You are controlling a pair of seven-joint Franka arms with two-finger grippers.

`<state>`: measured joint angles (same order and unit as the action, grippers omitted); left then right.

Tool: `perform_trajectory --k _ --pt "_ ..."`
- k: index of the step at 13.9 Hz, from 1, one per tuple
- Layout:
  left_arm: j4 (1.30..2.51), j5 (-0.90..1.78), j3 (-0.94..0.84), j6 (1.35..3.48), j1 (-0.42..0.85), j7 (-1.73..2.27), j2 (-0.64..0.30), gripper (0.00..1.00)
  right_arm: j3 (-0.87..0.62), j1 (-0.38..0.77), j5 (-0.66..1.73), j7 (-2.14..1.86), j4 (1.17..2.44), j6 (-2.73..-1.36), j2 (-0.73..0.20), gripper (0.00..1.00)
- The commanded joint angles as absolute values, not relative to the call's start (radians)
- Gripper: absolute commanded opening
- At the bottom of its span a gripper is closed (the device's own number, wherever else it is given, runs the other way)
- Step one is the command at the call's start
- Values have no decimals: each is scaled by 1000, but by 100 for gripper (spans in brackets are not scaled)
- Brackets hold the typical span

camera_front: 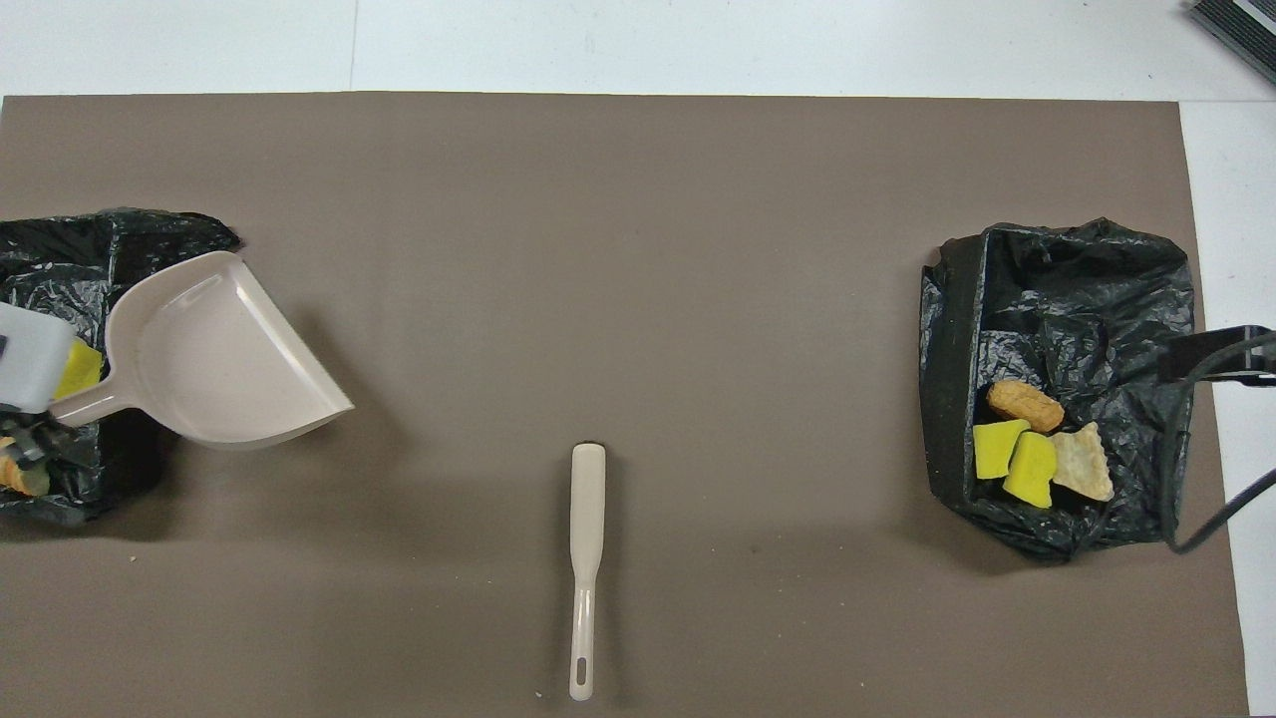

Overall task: Sweep and dump trash in bin
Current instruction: 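Carry the empty dustpan back and lay it on the brush with the left gripper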

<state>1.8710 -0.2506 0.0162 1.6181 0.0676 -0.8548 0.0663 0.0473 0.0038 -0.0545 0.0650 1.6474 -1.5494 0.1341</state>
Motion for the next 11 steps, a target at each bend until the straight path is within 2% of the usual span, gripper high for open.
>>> perform_trajectory --k 1,6,8,11 --pt "1925 -203 34 1644 219 -657 117 0 58 -11 -25 26 1647 -1555 135 100" --pt "1899 -71 31 1710 461 -262 100 0 60 -9 -26 21 1647 -1555 135 100" --pt "1890 -31 31 1797 552 -88 46 0 60 -9 -25 20 1647 -1554 135 100" --pt "1826 43 28 1867 613 29 -56 0 75 9 -25 21 1647 -1557 133 100"
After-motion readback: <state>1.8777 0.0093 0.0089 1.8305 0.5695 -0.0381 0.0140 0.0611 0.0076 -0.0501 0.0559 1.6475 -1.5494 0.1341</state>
